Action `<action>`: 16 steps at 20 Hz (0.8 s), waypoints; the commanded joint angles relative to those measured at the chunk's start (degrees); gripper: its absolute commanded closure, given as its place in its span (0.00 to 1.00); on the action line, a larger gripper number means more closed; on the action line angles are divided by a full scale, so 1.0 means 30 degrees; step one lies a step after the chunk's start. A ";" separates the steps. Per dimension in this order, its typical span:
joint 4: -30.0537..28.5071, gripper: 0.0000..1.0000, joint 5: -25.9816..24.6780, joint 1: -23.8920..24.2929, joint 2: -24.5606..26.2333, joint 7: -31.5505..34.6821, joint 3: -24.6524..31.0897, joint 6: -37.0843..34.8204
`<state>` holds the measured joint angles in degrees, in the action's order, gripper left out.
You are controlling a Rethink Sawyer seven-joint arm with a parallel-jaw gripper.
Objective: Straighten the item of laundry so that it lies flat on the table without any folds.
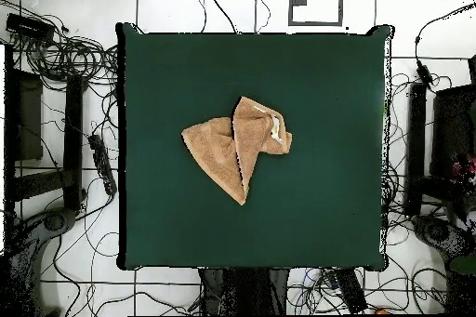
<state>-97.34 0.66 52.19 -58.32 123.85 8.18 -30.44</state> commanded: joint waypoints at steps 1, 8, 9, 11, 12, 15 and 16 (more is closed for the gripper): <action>-0.1948 0.00 -0.0783 -0.1401 0.1053 -0.1685 0.2815 0.0328; -0.2925 0.00 -0.0159 -0.2760 0.1488 0.1500 0.2057 0.2290; -0.3035 0.00 -0.0045 -0.3012 0.1549 0.1958 0.1901 0.2602; -0.3227 0.00 0.0346 -0.3435 0.1618 0.2632 0.1689 0.2843; -0.3316 0.00 0.0586 -0.3624 0.1640 0.2904 0.1610 0.2819; -0.3383 0.00 0.1124 -0.4466 0.1691 0.3817 0.1039 0.2910; -0.3377 0.00 0.1280 -0.4777 0.1713 0.4139 0.0801 0.2957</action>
<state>-98.95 1.62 43.13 -57.84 123.86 8.69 -22.42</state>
